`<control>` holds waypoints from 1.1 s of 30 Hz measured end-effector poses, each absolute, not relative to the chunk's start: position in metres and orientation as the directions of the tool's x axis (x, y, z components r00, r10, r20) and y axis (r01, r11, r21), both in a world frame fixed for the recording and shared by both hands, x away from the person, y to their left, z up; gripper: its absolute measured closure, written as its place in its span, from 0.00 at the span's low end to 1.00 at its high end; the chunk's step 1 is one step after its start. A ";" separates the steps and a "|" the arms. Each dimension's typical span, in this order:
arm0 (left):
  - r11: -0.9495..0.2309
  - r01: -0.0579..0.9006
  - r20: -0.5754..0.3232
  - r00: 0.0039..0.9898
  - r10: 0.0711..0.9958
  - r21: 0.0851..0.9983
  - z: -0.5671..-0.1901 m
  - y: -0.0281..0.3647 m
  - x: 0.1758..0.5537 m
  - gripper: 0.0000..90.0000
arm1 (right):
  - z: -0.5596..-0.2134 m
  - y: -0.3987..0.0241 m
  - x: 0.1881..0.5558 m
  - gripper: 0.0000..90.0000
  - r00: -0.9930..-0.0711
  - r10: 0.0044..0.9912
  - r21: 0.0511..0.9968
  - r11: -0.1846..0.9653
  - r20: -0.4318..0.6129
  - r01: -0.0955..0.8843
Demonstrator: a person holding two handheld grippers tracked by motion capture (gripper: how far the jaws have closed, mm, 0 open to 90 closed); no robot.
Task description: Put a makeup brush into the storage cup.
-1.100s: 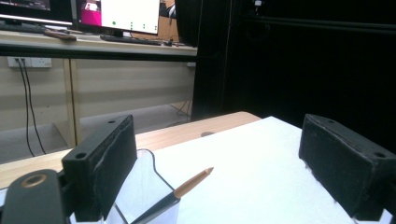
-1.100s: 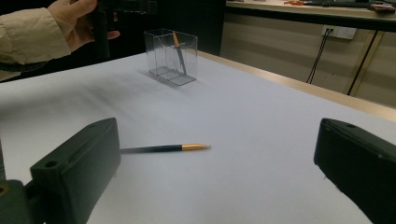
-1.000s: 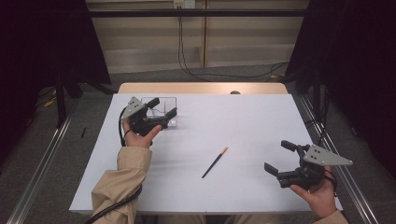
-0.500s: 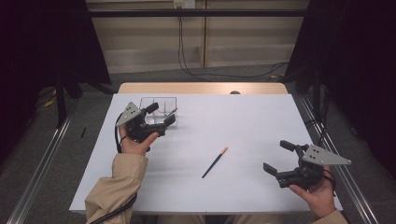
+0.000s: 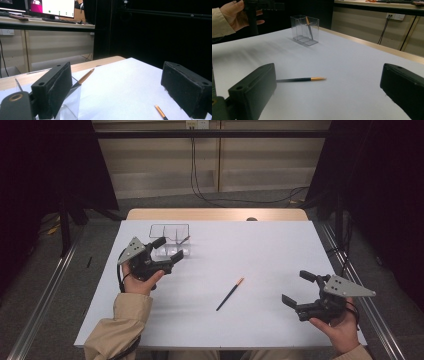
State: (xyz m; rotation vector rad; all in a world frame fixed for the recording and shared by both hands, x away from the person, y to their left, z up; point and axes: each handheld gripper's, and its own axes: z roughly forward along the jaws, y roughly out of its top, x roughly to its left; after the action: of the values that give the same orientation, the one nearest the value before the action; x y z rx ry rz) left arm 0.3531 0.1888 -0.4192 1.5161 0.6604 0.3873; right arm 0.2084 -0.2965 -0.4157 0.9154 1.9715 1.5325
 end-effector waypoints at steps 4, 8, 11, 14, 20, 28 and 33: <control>0.045 0.164 -0.157 0.776 0.611 0.985 -0.417 0.193 0.347 0.11 | -0.415 -0.296 0.209 0.00 -0.665 0.746 0.965 0.152 0.030 0.214; 0.048 0.161 -0.157 0.779 0.607 0.986 -0.415 0.198 0.342 0.11 | -0.416 -0.295 0.210 0.00 -0.666 0.746 0.965 0.154 0.027 0.212; 0.053 0.164 -0.163 0.781 0.603 0.985 -0.415 0.203 0.338 0.11 | -0.416 -0.295 0.210 0.00 -0.667 0.744 0.965 0.154 0.028 0.212; 0.052 0.165 -0.163 0.783 0.601 0.985 -0.415 0.207 0.334 0.11 | -0.416 -0.294 0.210 0.00 -0.670 0.742 0.965 0.156 0.026 0.212; 0.043 0.161 -0.154 0.786 0.598 0.986 -0.414 0.214 0.327 0.11 | -0.416 -0.294 0.210 0.00 -0.669 0.742 0.964 0.157 0.028 0.214; 0.036 0.152 -0.143 0.784 0.605 0.988 -0.411 0.224 0.317 0.11 | -0.416 -0.294 0.210 0.00 -0.670 0.742 0.964 0.157 0.028 0.215; 0.044 0.155 -0.149 0.778 0.610 0.987 -0.411 0.229 0.314 0.11 | -0.416 -0.293 0.210 0.00 -0.669 0.742 0.964 0.159 0.027 0.215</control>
State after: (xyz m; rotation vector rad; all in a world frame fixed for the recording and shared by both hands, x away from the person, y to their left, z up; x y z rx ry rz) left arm 0.3137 0.2294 -0.4110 1.5139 0.6454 0.3872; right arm 0.2101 -0.2932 -0.4164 0.9068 1.9837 1.5300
